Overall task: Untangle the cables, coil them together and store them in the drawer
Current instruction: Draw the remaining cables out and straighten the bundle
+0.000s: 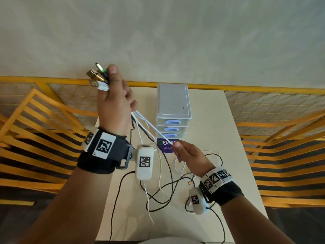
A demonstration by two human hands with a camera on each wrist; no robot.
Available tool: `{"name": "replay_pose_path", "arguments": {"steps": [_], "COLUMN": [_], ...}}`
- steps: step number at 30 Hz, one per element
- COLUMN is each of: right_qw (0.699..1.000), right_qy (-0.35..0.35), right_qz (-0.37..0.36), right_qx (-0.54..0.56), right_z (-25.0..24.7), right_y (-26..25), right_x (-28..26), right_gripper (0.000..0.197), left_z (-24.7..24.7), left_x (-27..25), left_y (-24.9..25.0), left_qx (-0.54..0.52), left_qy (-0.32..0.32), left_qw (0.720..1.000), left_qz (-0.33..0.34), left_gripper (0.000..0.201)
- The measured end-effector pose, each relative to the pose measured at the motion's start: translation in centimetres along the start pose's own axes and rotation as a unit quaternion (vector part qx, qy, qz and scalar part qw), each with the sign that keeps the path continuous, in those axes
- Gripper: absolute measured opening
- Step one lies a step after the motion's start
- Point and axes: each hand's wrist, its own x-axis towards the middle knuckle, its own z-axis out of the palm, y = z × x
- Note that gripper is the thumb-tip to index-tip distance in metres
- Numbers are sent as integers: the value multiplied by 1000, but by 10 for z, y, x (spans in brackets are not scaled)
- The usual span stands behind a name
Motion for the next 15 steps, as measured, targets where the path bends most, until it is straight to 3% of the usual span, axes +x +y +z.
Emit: {"name": "replay_pose_path", "arguments": {"steps": [4, 9, 12, 15], "right_qw": [995, 992, 993, 992], "right_qy": [-8, 3, 8, 18], "right_qz": [91, 122, 119, 97], "right_qx": [-35, -24, 24, 81], "right_z": [-5, -8, -9, -11], "right_y": [23, 35, 30, 13], "right_x": [-7, -14, -9, 1], "right_gripper": [43, 45, 45, 45], "left_z": [2, 5, 5, 4], "left_x": [4, 2, -1, -7], "left_y": [23, 34, 22, -2], "left_qx": [-23, -29, 23, 138], "left_qy": [16, 0, -23, -105], "left_qw": [999, 999, 999, 985], "left_qz": [26, 42, 21, -21], "left_gripper": [43, 43, 42, 42]}}
